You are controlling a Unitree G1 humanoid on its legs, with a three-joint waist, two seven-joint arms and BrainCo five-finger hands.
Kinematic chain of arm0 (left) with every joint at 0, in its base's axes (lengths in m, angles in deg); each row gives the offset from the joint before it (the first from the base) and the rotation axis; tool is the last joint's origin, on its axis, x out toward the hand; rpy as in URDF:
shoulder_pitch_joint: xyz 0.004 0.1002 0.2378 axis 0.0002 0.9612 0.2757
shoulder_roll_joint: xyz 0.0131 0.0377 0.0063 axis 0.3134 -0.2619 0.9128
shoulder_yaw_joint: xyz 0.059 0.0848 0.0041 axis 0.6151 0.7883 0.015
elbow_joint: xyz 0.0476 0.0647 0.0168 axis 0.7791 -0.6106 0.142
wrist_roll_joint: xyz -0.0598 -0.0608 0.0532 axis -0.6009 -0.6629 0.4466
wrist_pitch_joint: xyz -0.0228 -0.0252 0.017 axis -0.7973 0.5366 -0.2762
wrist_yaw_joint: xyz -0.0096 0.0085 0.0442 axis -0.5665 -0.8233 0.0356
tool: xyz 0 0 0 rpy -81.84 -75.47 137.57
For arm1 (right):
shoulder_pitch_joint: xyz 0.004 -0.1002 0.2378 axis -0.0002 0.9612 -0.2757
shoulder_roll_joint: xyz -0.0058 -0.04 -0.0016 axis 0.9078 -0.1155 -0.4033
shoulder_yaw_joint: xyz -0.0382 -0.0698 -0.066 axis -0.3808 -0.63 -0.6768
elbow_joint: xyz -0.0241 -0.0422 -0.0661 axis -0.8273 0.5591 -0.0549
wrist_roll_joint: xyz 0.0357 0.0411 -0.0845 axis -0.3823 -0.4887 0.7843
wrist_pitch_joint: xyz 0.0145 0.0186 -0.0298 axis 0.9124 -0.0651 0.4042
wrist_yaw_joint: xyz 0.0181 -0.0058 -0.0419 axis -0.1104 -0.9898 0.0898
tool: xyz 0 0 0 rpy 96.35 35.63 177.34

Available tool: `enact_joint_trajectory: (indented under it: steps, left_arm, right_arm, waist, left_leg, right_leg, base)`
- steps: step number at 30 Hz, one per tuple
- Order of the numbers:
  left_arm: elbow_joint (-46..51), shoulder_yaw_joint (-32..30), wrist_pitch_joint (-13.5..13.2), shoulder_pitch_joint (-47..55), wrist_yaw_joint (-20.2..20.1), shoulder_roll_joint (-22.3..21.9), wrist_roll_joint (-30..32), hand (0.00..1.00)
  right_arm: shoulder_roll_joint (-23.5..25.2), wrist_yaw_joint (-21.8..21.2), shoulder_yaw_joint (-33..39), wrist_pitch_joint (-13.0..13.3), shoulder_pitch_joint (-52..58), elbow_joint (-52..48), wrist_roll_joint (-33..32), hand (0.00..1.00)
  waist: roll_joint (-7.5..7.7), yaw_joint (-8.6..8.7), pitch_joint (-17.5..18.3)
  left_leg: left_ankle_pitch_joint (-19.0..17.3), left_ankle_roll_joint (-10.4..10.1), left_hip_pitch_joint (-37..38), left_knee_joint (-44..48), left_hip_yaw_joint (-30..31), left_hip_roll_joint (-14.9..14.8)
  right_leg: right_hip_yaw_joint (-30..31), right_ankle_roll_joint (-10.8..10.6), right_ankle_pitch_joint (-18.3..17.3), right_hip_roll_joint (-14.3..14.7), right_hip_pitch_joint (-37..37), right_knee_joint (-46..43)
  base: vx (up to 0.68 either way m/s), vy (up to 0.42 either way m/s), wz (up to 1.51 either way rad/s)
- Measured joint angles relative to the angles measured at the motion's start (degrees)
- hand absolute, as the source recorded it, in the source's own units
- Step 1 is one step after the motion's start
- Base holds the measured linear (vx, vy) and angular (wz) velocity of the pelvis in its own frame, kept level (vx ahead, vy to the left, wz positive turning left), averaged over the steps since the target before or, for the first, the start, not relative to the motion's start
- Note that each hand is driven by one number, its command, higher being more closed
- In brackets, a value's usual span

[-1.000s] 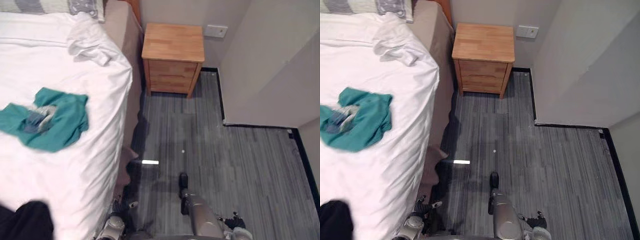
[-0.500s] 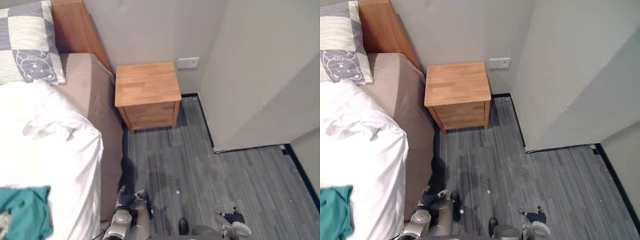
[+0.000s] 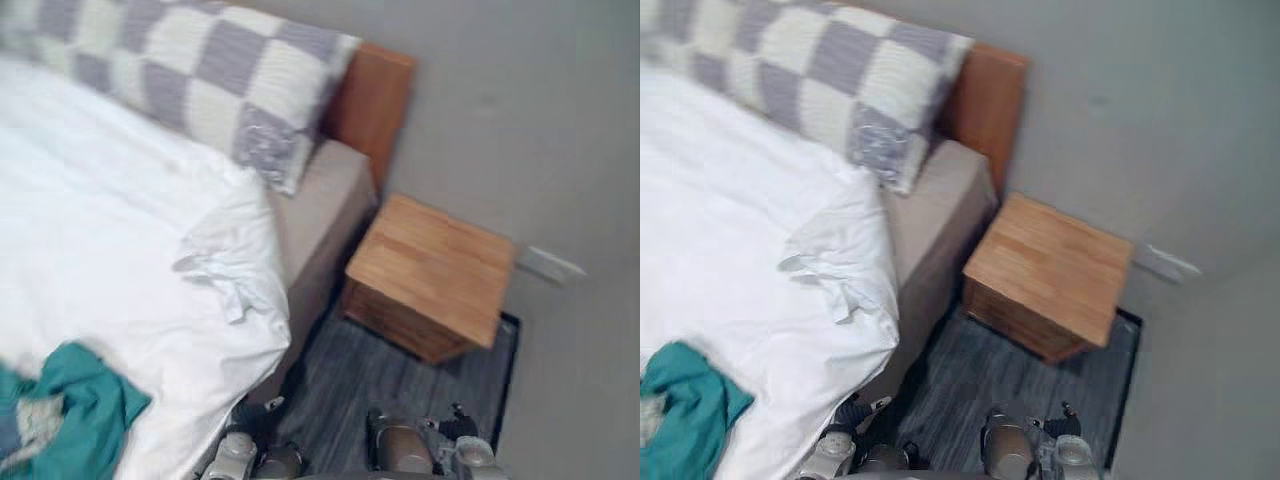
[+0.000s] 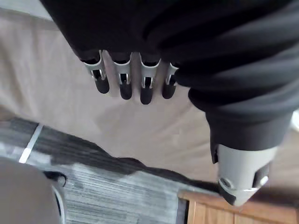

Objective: Tidy the bed and pick cloth on bed and put in laundry

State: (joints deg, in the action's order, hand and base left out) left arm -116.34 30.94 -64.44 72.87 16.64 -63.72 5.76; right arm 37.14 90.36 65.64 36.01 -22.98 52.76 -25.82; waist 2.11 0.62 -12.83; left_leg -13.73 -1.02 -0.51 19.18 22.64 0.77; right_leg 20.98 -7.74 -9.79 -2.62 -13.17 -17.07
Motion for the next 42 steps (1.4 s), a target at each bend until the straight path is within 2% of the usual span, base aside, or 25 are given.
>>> enact_joint_trajectory:
  steps: [1,2,3,4,5,7,8,9,10,12,14,16,17,19,22,25,28,30,31,33,35,38,40,42]
  left_arm:
    - [0.01,-1.79,-0.01,0.02,-0.12,-0.04,-0.02,0.00]
    - [-0.19,-4.14,0.16,-0.07,-0.15,-1.75,-0.09,0.00]
    - [0.46,-6.71,0.00,0.47,-0.43,-2.78,-0.45,0.00]
    - [0.46,-7.63,-0.13,0.36,-0.62,-2.92,-0.44,0.00]
    - [0.43,-8.51,-0.20,0.51,-1.21,-3.03,-0.44,0.00]
    - [0.62,-10.05,-0.30,1.09,-1.46,-3.87,-0.43,0.00]
    - [0.74,-10.36,-0.31,1.07,-1.47,-3.89,-0.44,0.00]
    - [0.74,-10.54,-0.29,1.06,-1.50,-3.78,-0.46,0.00]
    - [0.74,-10.57,-0.29,1.10,-1.51,-3.78,-0.47,0.00]
    - [0.71,-9.62,-0.17,1.02,-1.81,-3.66,-0.51,0.00]
    - [0.66,-9.45,-0.11,1.03,-2.35,-3.29,-0.45,0.00]
    - [0.44,-9.26,0.70,1.38,-2.53,-2.63,-0.41,0.00]
    - [0.32,-8.90,1.03,1.69,-2.60,-2.11,-0.42,0.00]
    - [0.02,-8.22,1.02,1.81,-3.02,-1.19,-0.42,0.00]
    - [0.11,-8.25,1.06,2.52,-3.79,0.30,-0.44,0.00]
    - [0.15,-7.70,1.06,3.89,-3.87,1.97,-0.40,0.00]
    - [0.13,-6.00,1.07,5.14,-3.89,3.77,-0.32,0.00]
    - [0.14,-4.20,1.04,5.26,-4.41,4.59,-0.28,0.00]
    - [0.17,-3.62,0.97,5.23,-4.70,4.80,-0.27,0.00]
    - [0.17,-2.68,0.81,4.59,-4.94,5.26,-0.30,0.00]
    - [0.18,-2.54,0.75,3.44,-4.93,5.40,-0.31,0.00]
    - [0.47,-1.05,0.65,2.15,-4.90,5.71,-0.38,0.00]
    - [0.58,-0.96,0.38,2.15,-4.88,5.71,-0.43,0.00]
    - [0.64,-0.94,-0.18,1.81,-4.77,5.75,-0.57,0.00]
  right_arm:
    - [0.46,0.00,0.71,-0.07,1.16,0.00,-0.02,0.00]
    - [-0.52,-0.13,1.83,-0.73,1.18,0.41,-0.09,0.00]
    - [-0.92,0.01,2.78,-1.08,1.88,-0.19,-0.22,0.00]
    - [-0.90,0.00,2.66,-1.00,2.35,-0.80,-0.24,0.00]
    - [-0.56,-0.03,2.67,-0.95,2.66,-1.86,-0.55,0.00]
    - [0.11,-0.07,2.81,-0.85,2.72,-3.69,-1.40,0.00]
    - [0.47,-0.09,2.82,-0.73,2.58,-4.84,-2.08,0.00]
    - [1.12,-0.05,2.90,-0.40,2.53,-5.90,-3.06,0.00]
    - [1.36,-0.05,2.92,-0.23,2.52,-6.17,-3.50,0.00]
    - [2.19,-0.03,4.22,0.14,2.32,-6.13,-5.41,0.00]
    - [2.55,-0.01,4.32,0.12,1.95,-5.67,-6.79,0.00]
    - [3.21,-0.02,4.41,-0.02,2.29,-5.25,-8.03,0.00]
    - [3.26,0.02,5.07,-0.08,2.59,-5.34,-8.77,0.00]
    - [3.28,0.10,7.90,-0.86,4.01,-7.70,-9.32,0.00]
    - [3.48,2.09,12.24,-2.30,7.03,-20.92,-10.22,0.00]
    - [2.72,5.38,15.98,-2.13,5.99,-36.89,-8.49,0.00]
    - [-1.41,8.08,16.65,-1.93,1.76,-45.57,-4.05,0.00]
    - [-8.30,9.14,15.77,-1.95,-5.02,-47.04,-0.17,0.00]
    - [-10.19,9.15,14.93,-1.95,-7.07,-47.04,0.50,0.00]
    - [-18.10,9.08,9.31,-1.94,-16.41,-47.00,2.48,0.00]
    - [-23.62,8.72,3.56,-1.77,-24.57,-46.86,3.71,0.00]
    - [-27.83,8.68,-1.48,-0.62,-33.10,-45.95,4.00,0.00]
    - [-29.53,8.53,-5.04,-0.27,-38.90,-43.04,4.12,0.00]
    - [-32.13,8.06,-9.17,0.05,-46.03,-39.26,4.35,0.00]
  waist:
    - [0.46,-0.06,0.22]
    - [-2.82,-0.22,-0.02]
    - [-3.56,-1.54,0.47]
    - [-3.50,-1.62,0.44]
    - [-3.80,-1.53,0.65]
    - [-4.11,-1.52,1.58]
    - [-4.27,-1.59,1.68]
    - [-4.24,-1.54,1.70]
    - [-3.83,-1.52,1.60]
    - [-4.32,-1.83,1.69]
    - [-4.31,-2.12,1.74]
    - [-4.41,-1.53,2.33]
    - [-4.17,-1.18,2.91]
    - [-3.65,-1.20,3.33]
    - [-2.66,-0.83,3.86]
    - [-2.04,0.18,4.24]
    - [-1.30,0.03,4.52]
    - [-1.10,0.07,4.40]
    - [-1.17,0.02,4.41]
    - [-1.51,0.02,3.62]
    - [-1.75,-0.27,1.52]
    - [-2.29,-1.54,-1.02]
    - [-2.76,-1.74,-2.13]
    - [-3.49,-2.12,-4.74]
  left_leg:
    - [-2.37,-1.81,-1.33,2.84,1.98,0.47]
    - [-4.12,-3.25,-2.31,4.63,4.22,-1.87]
    - [-2.48,-5.39,-3.05,4.01,4.34,-3.71]
    - [-1.46,-6.10,-2.67,3.11,4.35,-4.41]
    - [0.01,-6.80,-2.29,1.34,4.41,-6.05]
    - [2.95,-7.16,-2.77,-2.46,0.41,-9.21]
    - [4.41,-7.21,-3.16,-3.38,-4.27,-10.61]
    - [5.45,-6.86,-4.77,-2.75,-12.06,-11.61]
    - [5.59,-6.68,-5.32,-1.91,-17.13,-12.07]
    - [6.07,-5.90,-6.26,-0.05,-32.50,-13.80]
    - [6.95,-4.77,-6.05,-1.07,-34.90,-12.87]
    - [9.02,-3.75,-5.33,-5.72,-35.42,-10.60]
    - [10.86,-2.47,-4.34,-9.84,-35.47,-9.38]
    - [14.15,-2.21,-2.35,-16.41,-35.32,-7.54]
    - [17.45,-2.09,-0.25,-21.94,-34.57,-5.51]
    - [18.54,-1.79,1.32,-24.61,-34.66,-4.61]
    - [18.59,-1.72,1.13,-24.60,-35.15,-4.42]
    - [18.87,-1.54,-0.21,-24.62,-34.82,-4.30]
    - [18.99,-1.54,-0.90,-24.62,-34.67,-4.35]
    - [19.86,-1.71,-3.88,-24.62,-34.07,-4.83]
    - [21.04,-1.80,-5.70,-24.59,-33.30,-5.52]
    - [22.23,-2.24,-8.09,-24.59,-31.47,-6.27]
    - [22.93,-2.26,-9.90,-24.59,-30.41,-6.49]
    - [23.87,-2.34,-11.94,-24.59,-29.11,-6.61]
  right_leg:
    - [1.99,-1.92,3.67,-1.08,0.80,2.77]
    - [-3.63,-0.87,3.89,0.63,1.83,-0.21]
    - [-8.32,0.87,1.17,1.07,2.30,-3.33]
    - [-10.72,1.43,-0.21,1.04,2.77,-5.14]
    - [-15.65,2.72,-1.39,0.77,4.02,-6.44]
    - [-21.99,3.73,-1.97,0.84,5.67,-6.28]
    - [-24.68,4.15,-2.14,0.48,6.63,-5.78]
    - [-27.92,5.10,-2.49,-0.32,7.92,-4.91]
    - [-29.26,5.56,-2.77,-0.66,8.29,-4.43]
    - [-32.14,5.72,-2.95,-2.11,9.44,-4.15]
    - [-31.64,5.34,-3.20,-2.86,9.26,-2.95]
    - [-31.00,4.33,-2.60,-3.77,9.61,-0.64]
    - [-30.11,3.89,-1.82,-4.06,9.74,1.40]
    - [-29.47,3.18,-0.61,-4.50,10.39,4.46]
    - [-28.45,2.79,1.71,-5.23,11.22,6.83]
    - [-27.95,2.56,2.71,-5.62,12.04,7.94]
    - [-27.09,2.33,3.98,-5.45,12.03,9.19]
    - [-27.10,2.47,4.13,-5.40,11.35,9.34]
    - [-27.13,2.54,4.18,-5.33,10.87,9.28]
    - [-27.21,3.43,4.79,-4.59,8.05,9.17]
    - [-27.68,3.99,5.48,-3.86,6.14,9.00]
    - [-28.84,4.29,5.69,-3.11,4.41,8.51]
    - [-29.47,4.31,5.68,-2.88,2.97,7.97]
    - [-30.47,4.42,5.70,-2.75,1.18,7.16]
  base:
    - [0.40,-0.434,2.86]
    - [0.35,-0.547,2.47]
    - [0.20,-0.455,1.99]
    - [0.16,-0.536,1.91]
    - [0.06,-0.410,1.90]
    - [0.04,-0.334,1.72]
    - [0.01,-0.243,1.45]
    - [-0.01,-0.213,1.35]
    - [-0.04,-0.139,1.23]
    - [-0.08,-0.021,0.83]
    - [-0.14,0.090,0.19]
    - [-0.12,0.115,0.05]
    - [-0.04,0.073,0.13]
    - [0.01,0.096,0.23]
    - [0.03,0.106,0.20]
    - [0.05,0.087,-0.02]
    - [0.04,0.036,-0.13]
    - [0.00,0.015,0.07]
    - [-0.05,-0.007,0.09]
    - [-0.05,-0.013,0.07]
    - [-0.03,-0.045,0.15]
    - [-0.04,-0.052,0.26]
    - [-0.04,-0.032,0.28]
    - [-0.06,-0.012,0.23]
